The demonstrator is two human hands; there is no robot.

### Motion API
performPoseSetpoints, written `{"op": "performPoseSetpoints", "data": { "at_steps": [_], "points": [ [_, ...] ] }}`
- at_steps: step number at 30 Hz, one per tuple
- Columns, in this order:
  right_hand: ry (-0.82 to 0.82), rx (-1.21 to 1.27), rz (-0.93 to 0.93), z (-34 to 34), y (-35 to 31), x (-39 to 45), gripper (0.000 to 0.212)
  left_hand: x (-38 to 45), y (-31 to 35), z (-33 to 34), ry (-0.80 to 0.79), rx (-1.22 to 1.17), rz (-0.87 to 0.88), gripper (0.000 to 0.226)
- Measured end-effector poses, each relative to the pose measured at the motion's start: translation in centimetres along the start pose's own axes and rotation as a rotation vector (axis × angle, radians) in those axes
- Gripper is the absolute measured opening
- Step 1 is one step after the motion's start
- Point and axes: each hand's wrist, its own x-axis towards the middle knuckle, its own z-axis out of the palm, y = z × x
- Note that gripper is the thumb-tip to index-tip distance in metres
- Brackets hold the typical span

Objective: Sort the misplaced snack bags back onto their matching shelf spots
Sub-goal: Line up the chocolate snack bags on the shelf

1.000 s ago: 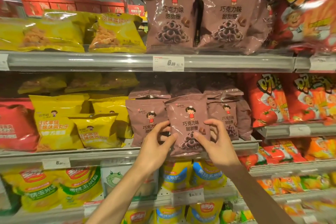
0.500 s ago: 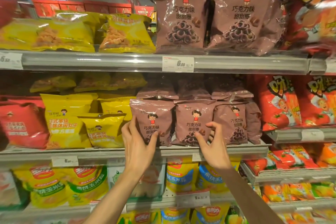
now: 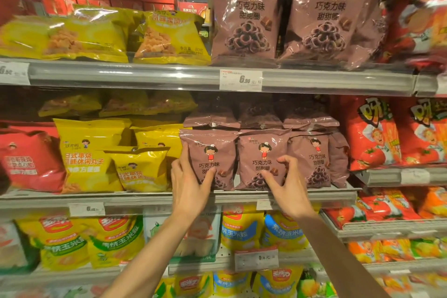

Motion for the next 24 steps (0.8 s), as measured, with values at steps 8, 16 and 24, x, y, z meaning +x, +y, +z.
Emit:
{"op": "performPoseSetpoints", "data": {
  "at_steps": [8,16,24],
  "points": [
    [0.051,-0.130,-0.073,0.5,0.9,-1.5,0.054,-0.6,-1.3,-1.4,-0.122,-0.035,0.039,0.103],
    [0.054,-0.028,-0.004,-0.2,1.5,-2.2,0.049,-1.6,-1.7,-3.3,-0.196,-0.124,0.025,0.089],
    [0.180,0.229,-0.031,-0.2,2.1,-5.1,0.018,-4.6,-2.0,-6.0,-0.168,-0.123,-0.045,0.035]
  ]
}}
